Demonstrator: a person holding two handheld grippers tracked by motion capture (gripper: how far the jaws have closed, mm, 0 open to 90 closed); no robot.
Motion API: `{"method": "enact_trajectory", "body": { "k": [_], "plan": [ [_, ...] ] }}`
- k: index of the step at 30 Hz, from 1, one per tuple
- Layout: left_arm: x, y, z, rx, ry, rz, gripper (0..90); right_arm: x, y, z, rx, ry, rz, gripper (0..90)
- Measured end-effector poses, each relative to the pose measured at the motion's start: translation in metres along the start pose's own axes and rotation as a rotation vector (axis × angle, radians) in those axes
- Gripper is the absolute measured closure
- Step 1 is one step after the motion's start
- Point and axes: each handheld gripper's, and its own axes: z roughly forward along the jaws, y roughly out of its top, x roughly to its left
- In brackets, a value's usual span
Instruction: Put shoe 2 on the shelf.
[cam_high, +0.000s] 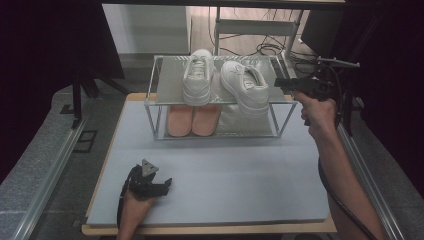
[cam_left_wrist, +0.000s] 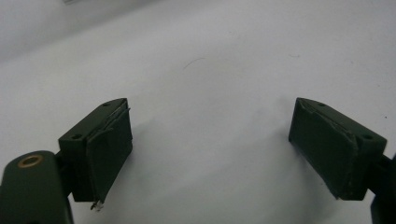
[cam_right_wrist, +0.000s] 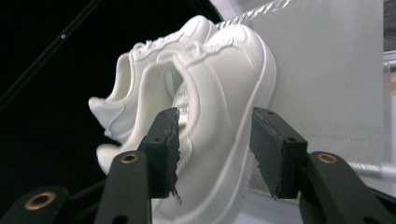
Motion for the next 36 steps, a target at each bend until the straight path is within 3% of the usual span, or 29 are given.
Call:
{"method": "enact_trajectory", "body": {
  "k": [9,13,16,19,22,27,36],
  "plan": [
    [0.000,0.000,0.000,-0.003,0.001,0.000,13.5,0.004,-0.038,-0.009,0.000,-0.027,-0.126,79.3],
    [0.000,0.000,0.000,-0.005,-0.001,-0.005,13.5,0.009,-0.056,-0.007,0.012,-0.015,-0.181,88.8],
    [0.000,0.000,0.000,-0.005,-0.001,-0.005,13.5,0.013,-0.063,-0.003,0.014,-0.036,-0.239,89.6],
    [0.000,0.000,0.000,-0.005,0.000,-0.004,13.4,0.014,-0.066,0.002,-0.002,-0.052,-0.263,89.6],
    [0.000,0.000,0.000,-0.006,0.000,-0.004,13.5,0.010,-0.067,0.007,-0.001,-0.050,-0.251,89.5],
    [0.000,0.000,0.001,-0.005,-0.003,-0.008,13.5,0.007,-0.069,0.013,-0.021,-0.010,-0.206,89.6],
    [0.000,0.000,0.001,-0.005,-0.003,-0.008,13.5,0.016,-0.066,0.034,-0.019,-0.013,-0.213,89.6]
  ]
}}
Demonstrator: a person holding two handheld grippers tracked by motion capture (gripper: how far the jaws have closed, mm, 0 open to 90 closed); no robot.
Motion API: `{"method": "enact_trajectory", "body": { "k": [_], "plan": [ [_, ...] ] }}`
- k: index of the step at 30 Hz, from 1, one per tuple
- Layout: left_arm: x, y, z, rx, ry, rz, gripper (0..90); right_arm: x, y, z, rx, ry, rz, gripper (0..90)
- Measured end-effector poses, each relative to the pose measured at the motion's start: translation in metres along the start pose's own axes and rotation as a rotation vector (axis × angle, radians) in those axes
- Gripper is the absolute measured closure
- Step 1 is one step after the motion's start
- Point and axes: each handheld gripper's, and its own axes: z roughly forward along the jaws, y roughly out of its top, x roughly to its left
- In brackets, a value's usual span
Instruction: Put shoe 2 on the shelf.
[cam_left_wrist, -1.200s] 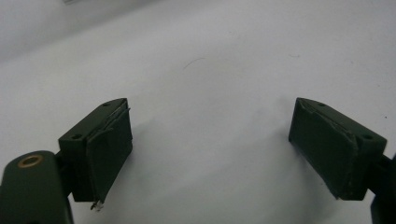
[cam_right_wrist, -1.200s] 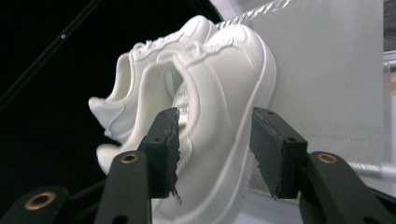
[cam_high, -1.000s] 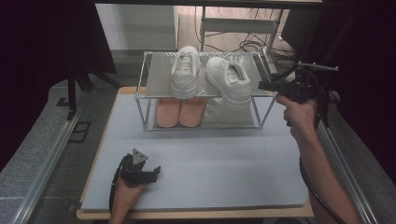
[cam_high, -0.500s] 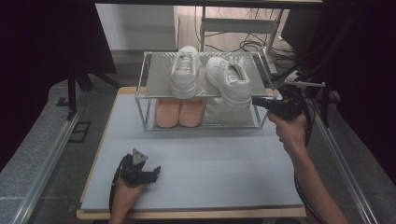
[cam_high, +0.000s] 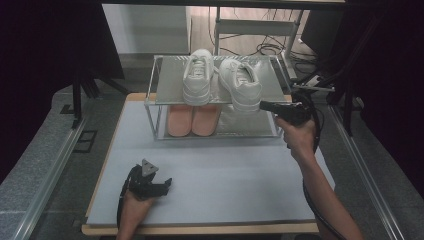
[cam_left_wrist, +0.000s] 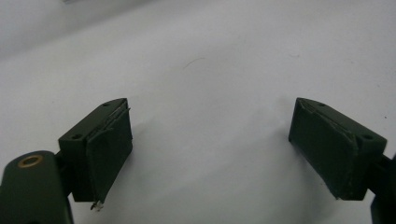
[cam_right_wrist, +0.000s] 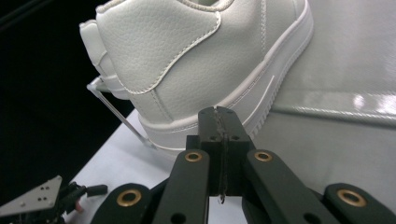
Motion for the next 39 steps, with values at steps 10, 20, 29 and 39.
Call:
{"method": "enact_trajectory", "body": {
  "k": [10,20,29,39],
  "plan": [
    [0.000,0.000,0.000,0.001,0.001,0.003,13.4,0.011,0.006,0.029,0.014,-0.004,-0.035,89.2],
    [0.000,0.000,0.000,0.000,0.002,0.003,13.5,0.019,0.009,0.057,0.024,0.008,-0.061,86.7],
    [0.000,0.000,0.000,-0.002,0.002,0.003,13.5,0.038,0.013,0.077,0.027,-0.033,-0.138,87.4],
    [0.000,0.000,0.000,0.001,0.000,-0.002,13.5,0.029,0.002,0.073,0.045,-0.026,-0.185,82.2]
  ]
}}
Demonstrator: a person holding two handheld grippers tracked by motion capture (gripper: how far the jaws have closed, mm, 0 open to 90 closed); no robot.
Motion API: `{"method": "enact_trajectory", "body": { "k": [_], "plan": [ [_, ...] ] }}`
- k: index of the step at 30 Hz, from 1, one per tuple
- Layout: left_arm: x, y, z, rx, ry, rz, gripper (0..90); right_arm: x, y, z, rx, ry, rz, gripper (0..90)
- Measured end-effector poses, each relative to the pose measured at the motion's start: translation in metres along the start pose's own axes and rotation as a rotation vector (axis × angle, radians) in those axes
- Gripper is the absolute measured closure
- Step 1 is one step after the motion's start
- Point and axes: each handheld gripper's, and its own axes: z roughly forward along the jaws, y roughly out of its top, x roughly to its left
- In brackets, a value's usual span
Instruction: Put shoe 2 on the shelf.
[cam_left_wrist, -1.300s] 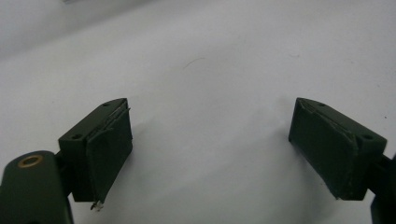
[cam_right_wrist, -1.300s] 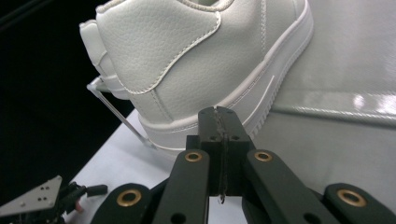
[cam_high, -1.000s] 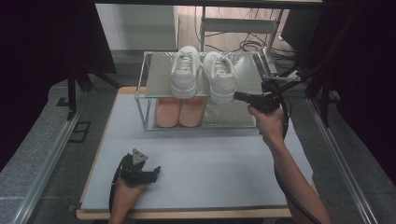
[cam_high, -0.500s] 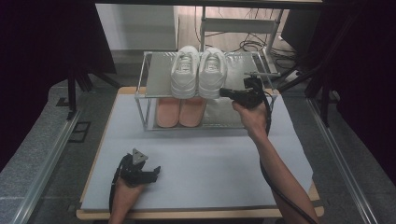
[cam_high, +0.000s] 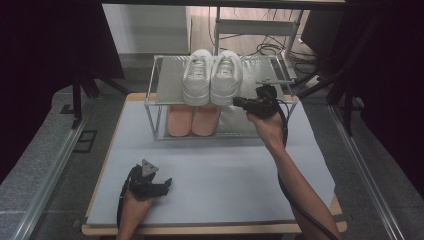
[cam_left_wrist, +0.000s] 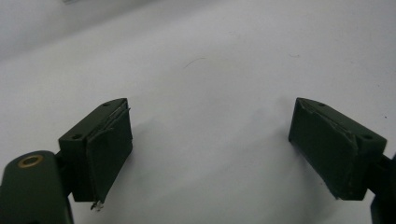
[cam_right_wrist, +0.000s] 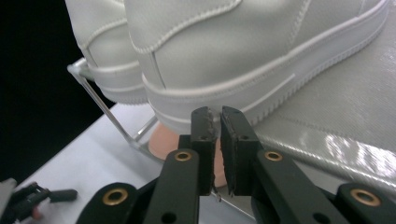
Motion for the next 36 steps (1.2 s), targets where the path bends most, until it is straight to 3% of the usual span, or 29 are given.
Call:
{"method": "enact_trajectory", "body": {
  "k": [7,17,31,36],
  "plan": [
    [0.000,0.000,0.000,0.002,0.001,0.004,13.5,-0.006,-0.010,-0.007,0.007,-0.010,-0.016,71.2],
    [0.000,0.000,0.000,0.001,0.003,0.006,13.5,-0.009,-0.026,-0.017,0.031,-0.057,-0.131,48.0],
    [-0.001,0.000,0.000,0.001,0.004,0.007,13.5,-0.007,-0.040,-0.023,0.063,-0.067,-0.221,34.1],
    [-0.001,0.000,-0.001,0.001,0.005,0.008,13.5,-0.008,-0.046,-0.026,0.070,-0.062,-0.228,27.4]
  ]
}}
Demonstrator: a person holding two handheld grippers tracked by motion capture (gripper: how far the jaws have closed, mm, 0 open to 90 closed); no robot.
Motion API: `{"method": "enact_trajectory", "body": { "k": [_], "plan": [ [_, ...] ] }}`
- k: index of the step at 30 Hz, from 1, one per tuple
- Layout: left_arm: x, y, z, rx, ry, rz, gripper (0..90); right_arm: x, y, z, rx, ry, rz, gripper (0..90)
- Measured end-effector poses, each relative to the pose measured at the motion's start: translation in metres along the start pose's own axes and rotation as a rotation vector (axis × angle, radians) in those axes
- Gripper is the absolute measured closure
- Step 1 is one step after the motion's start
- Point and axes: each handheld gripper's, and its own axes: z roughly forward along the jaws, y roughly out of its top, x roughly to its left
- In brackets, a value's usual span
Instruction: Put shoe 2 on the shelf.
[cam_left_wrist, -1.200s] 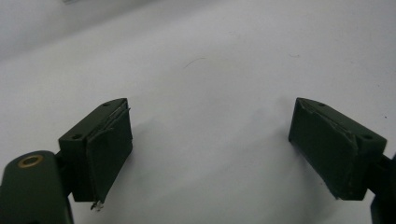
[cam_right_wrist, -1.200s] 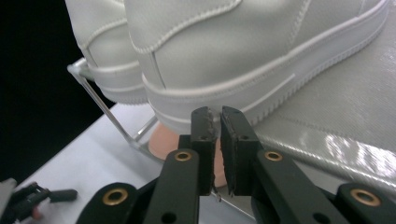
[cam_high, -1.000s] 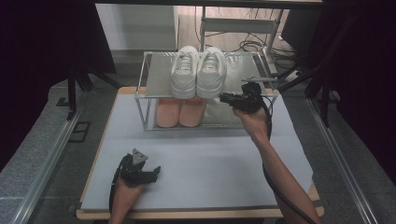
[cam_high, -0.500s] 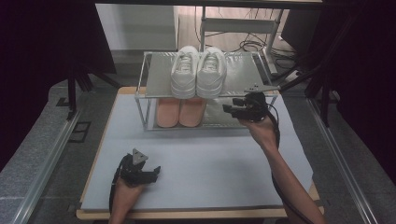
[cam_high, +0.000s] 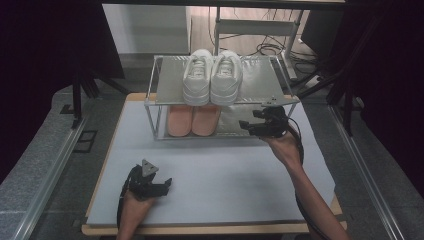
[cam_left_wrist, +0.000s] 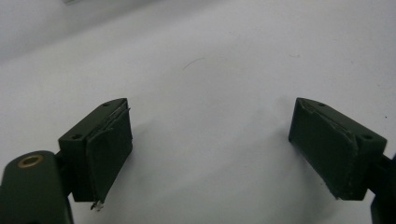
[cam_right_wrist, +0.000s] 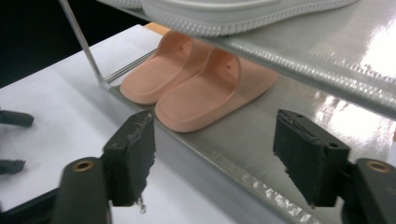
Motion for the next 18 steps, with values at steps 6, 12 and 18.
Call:
{"method": "enact_trajectory", "body": {
  "k": [6,12,18],
  "plan": [
    [0.000,0.000,0.000,0.004,0.001,0.006,13.5,-0.001,-0.010,-0.004,0.004,-0.010,0.006,17.7],
    [0.000,0.000,0.000,-0.003,0.004,0.004,13.5,-0.002,-0.020,-0.009,0.037,-0.017,-0.029,13.0],
    [0.000,0.000,0.000,-0.003,0.005,0.007,13.5,-0.003,-0.030,-0.017,0.071,-0.017,-0.038,9.9]
  ]
}}
